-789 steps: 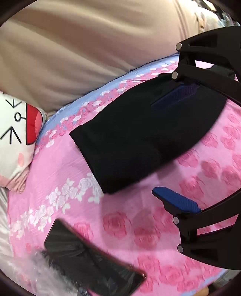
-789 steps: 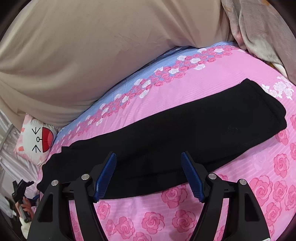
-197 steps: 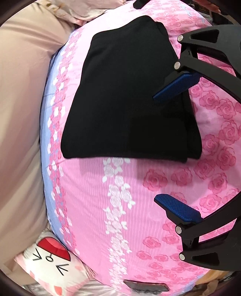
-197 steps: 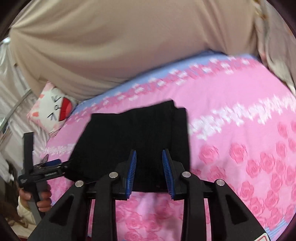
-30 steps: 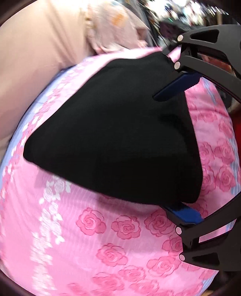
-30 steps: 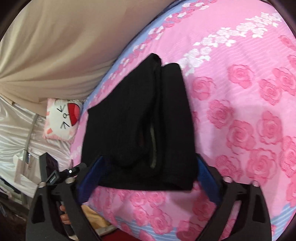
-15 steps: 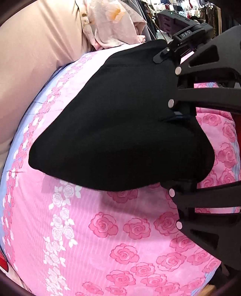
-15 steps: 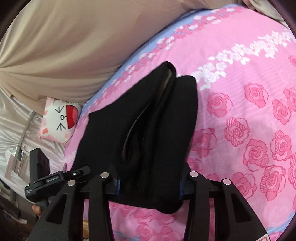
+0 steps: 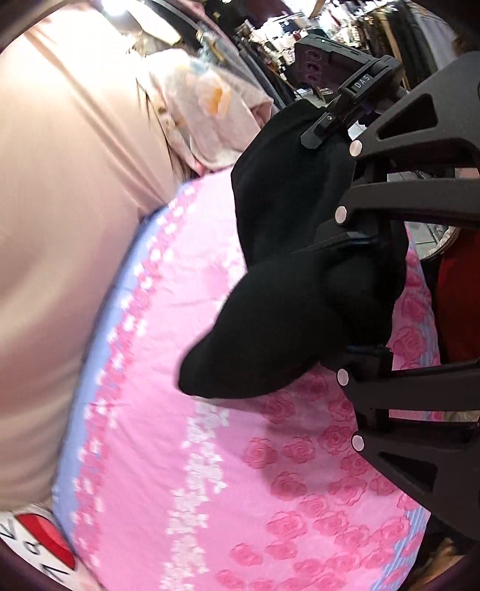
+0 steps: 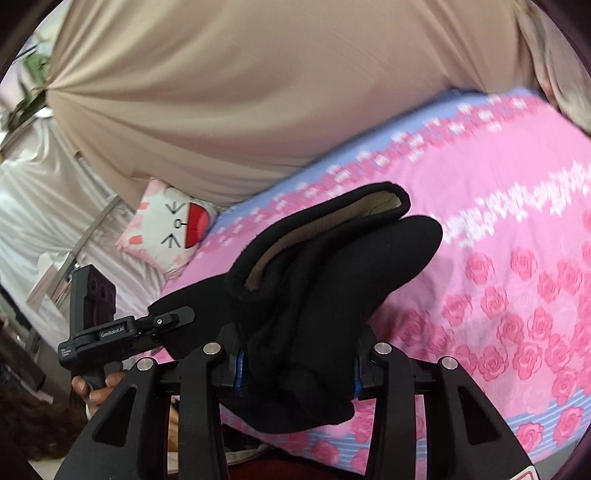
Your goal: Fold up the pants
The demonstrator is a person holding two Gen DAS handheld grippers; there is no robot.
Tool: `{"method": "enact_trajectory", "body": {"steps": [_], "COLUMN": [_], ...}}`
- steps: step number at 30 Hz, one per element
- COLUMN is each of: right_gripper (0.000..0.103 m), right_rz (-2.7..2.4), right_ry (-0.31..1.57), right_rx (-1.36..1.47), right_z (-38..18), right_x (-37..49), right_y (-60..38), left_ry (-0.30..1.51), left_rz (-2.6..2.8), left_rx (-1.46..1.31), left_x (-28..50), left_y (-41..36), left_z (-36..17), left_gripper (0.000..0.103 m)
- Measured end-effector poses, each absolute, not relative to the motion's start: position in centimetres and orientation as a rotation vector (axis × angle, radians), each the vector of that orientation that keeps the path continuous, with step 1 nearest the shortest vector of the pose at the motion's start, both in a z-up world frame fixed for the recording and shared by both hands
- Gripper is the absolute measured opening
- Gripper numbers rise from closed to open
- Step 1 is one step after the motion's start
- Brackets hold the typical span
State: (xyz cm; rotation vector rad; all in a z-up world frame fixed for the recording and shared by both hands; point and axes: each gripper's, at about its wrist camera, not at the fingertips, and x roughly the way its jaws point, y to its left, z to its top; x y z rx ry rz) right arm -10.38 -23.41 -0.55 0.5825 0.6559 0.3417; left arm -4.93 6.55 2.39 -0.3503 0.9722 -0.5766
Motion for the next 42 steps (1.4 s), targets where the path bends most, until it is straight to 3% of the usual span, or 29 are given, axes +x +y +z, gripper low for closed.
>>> {"method": "enact_trajectory", "body": {"steps": [10,21,28,33,39,42], "right_gripper": [0.038,0.038,0.038,0.038,0.038,0.042], "right_rz": [0.397,0.376,0.367,0.317,0.275,0.277], "right_ry": [0.477,0.19,0.184,0.297,0.436,0.519], "right_rx": [0.429,0.308,0.342,0.383,0.453,0.558], "right_z": [6.9,13.2,8.5,2.2,-4.1,-6.1], "right_x": [-8.8,3.4,14.7,20.9,22.8,22.2], "right_y": [-22.3,-22.5,-24.1,-25.1,-27.0,-28.6], "left_ry": [0.71,0.382,0.338,0.458,0.503,0.57], "left_rz": [-0.592,-0.51,-0.458,-0.414,-0.449,-0.459], "left_rx": [-0.265,-0.143,-0.115,-0.088,-0.04,-0.032], "left_x": [-4.0,5.9,16.1,23.1,23.1,22.5], "left_y": [6.8,4.6,2.7,1.0,0.9,1.1], "left_z": [10.2,15.9,11.4,4.9,0.7,-0.5], "left_gripper": [0.03,0.03,0.03,0.029,0.031,0.04]}}
